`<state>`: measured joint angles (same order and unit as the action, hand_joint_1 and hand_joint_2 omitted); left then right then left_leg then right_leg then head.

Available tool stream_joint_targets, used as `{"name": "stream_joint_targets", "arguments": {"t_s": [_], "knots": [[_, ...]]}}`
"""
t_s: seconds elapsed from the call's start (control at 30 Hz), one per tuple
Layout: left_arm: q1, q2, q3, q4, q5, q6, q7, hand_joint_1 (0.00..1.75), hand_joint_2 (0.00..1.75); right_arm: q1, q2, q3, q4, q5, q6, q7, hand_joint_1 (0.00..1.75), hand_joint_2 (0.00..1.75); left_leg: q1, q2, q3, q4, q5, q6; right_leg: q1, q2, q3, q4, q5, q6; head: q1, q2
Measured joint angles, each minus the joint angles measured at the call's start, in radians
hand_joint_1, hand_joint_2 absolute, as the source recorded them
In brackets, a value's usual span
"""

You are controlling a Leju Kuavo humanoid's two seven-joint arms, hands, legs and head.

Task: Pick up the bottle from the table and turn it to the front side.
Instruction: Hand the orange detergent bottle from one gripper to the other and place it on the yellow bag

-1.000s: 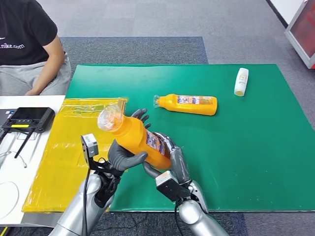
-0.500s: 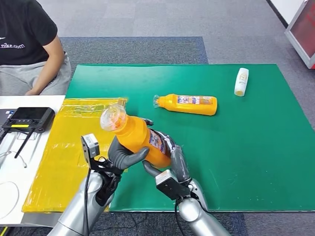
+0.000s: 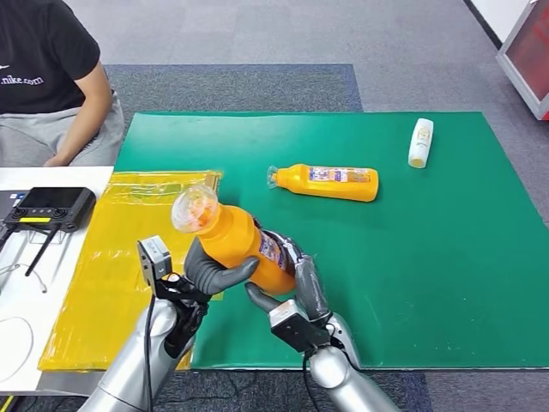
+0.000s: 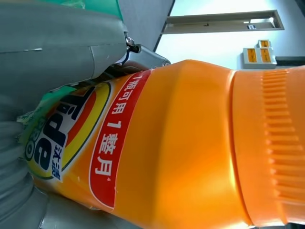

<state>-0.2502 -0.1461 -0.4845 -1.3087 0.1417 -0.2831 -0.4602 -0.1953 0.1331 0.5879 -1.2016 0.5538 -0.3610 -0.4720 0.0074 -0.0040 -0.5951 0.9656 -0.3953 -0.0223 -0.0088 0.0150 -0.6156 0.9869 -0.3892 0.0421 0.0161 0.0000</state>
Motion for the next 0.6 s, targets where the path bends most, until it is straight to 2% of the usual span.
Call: {"name": "stream_joint_targets", "arguments": {"t_s": [0.03, 0.23, 0.43, 0.6], "knots": [[0.000, 0.006, 0.000, -0.003, -0.018, 0.015, 0.001, 1.75, 1.75, 0.003, 0.000, -0.001, 0.001, -0.004, -0.005, 0.003, 0.00, 1.75, 0.000, 0.000, 0.000, 0.000, 0.000, 0.000, 0.000, 0.000, 0.000, 0.000, 0.000, 0.000, 0.000, 0.000], [0.004, 0.076, 0.030, -0.028, -0.214, 0.136, 0.016, 1.75, 1.75, 0.030, 0.000, -0.026, 0.006, -0.017, -0.031, 0.014, 0.00, 1.75, 0.000, 0.000, 0.000, 0.000, 0.000, 0.000, 0.000, 0.000, 0.000, 0.001, 0.000, 0.000, 0.000, 0.000], [0.023, 0.203, 0.094, -0.058, -0.424, 0.153, 0.048, 1.75, 1.75, 0.060, 0.000, -0.053, 0.012, -0.025, -0.025, 0.011, 0.00, 1.75, 0.001, 0.000, 0.000, 0.000, 0.001, -0.001, 0.001, 0.000, -0.001, 0.001, 0.000, -0.001, 0.000, 0.000], [0.049, 0.304, 0.147, -0.087, -0.517, 0.156, 0.064, 1.75, 1.75, 0.081, 0.003, -0.071, 0.018, -0.036, -0.020, 0.003, 0.00, 1.75, 0.001, 0.000, -0.001, 0.000, 0.001, -0.001, 0.001, 0.000, -0.002, 0.002, 0.000, -0.001, 0.000, 0.000]]}}
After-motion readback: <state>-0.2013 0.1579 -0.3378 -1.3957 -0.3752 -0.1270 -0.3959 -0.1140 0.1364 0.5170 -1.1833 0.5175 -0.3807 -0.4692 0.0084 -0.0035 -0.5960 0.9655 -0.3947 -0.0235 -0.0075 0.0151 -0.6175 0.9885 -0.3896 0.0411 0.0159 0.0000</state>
